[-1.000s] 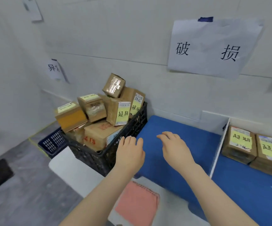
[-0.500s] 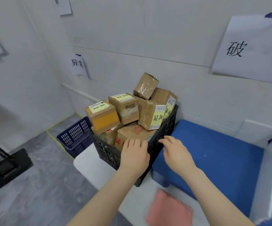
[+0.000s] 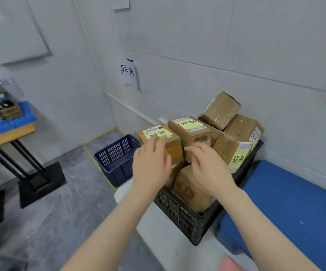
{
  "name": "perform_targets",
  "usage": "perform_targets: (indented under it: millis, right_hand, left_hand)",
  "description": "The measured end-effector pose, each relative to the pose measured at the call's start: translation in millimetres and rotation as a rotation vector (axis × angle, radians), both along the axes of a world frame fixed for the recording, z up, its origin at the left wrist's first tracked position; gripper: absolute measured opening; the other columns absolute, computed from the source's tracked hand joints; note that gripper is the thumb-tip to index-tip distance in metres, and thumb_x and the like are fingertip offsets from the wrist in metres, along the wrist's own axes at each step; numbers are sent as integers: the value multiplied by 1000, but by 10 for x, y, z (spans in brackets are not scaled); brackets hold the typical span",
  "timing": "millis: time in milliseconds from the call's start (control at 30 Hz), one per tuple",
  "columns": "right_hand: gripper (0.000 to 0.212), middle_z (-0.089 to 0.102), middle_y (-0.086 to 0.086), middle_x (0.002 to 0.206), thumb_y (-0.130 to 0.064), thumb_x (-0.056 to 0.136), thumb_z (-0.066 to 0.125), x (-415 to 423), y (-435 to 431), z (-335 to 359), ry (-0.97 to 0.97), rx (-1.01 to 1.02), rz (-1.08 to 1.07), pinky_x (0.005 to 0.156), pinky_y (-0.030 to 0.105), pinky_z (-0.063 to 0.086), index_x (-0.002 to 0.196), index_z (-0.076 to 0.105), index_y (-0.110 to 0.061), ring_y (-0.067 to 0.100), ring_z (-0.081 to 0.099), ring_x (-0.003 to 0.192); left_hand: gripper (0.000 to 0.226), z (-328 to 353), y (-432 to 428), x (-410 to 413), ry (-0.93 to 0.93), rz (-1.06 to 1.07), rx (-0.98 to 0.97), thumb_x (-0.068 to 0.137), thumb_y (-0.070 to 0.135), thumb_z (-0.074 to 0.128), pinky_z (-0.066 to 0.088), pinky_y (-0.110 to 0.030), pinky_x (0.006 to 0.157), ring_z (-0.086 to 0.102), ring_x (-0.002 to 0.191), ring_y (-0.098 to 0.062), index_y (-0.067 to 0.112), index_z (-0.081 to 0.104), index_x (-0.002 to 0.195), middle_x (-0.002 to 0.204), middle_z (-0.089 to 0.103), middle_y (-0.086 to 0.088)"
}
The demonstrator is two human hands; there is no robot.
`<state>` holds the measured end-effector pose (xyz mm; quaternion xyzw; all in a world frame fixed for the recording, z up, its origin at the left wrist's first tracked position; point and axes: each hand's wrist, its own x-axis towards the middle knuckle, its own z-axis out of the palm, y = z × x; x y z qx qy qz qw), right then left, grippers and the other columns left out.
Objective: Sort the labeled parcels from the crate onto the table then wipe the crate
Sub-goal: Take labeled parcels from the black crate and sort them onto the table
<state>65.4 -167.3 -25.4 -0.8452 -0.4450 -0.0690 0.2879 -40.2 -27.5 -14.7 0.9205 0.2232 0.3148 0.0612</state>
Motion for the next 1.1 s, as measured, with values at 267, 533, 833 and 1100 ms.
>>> perform_targets:
  millis: [267,533,833,1100]
  right_hand:
    - [40,48,-7,139,-11,97,40,239,962,289,67,-2,8,98,33,44,132,55,-24,12,44,127]
    - [39,45,-5,140,-20,91,46,542,1405,236,186,-331,70,102,38,42,128,56,-29,17,45,126]
    - [41,35,-9,146,-34,89,51,330,1326,114,231,-242,62,98,28,41,130,55,-30,13,46,126]
    - [39,34,-14,145,-33,90,53,-134,877,484,75,85,20,105,33,39,129,54,-33,11,35,134]
  left_hand:
    - [61,-76,892,550,274,36,-525,89,37,43,36,-55,103,31,135,-35,31,25,147,155,19,-3]
    - [51,-335,988,344,187,-104,-680,94,42,37,45,-44,97,49,122,-24,29,34,142,155,18,6]
    - [48,-350,947,209,50,-129,-667,93,36,44,43,-35,99,36,135,-14,31,39,140,154,20,13]
    - [52,125,752,-82,-149,-237,-437,83,44,42,53,-36,77,44,127,-6,37,45,134,150,21,28]
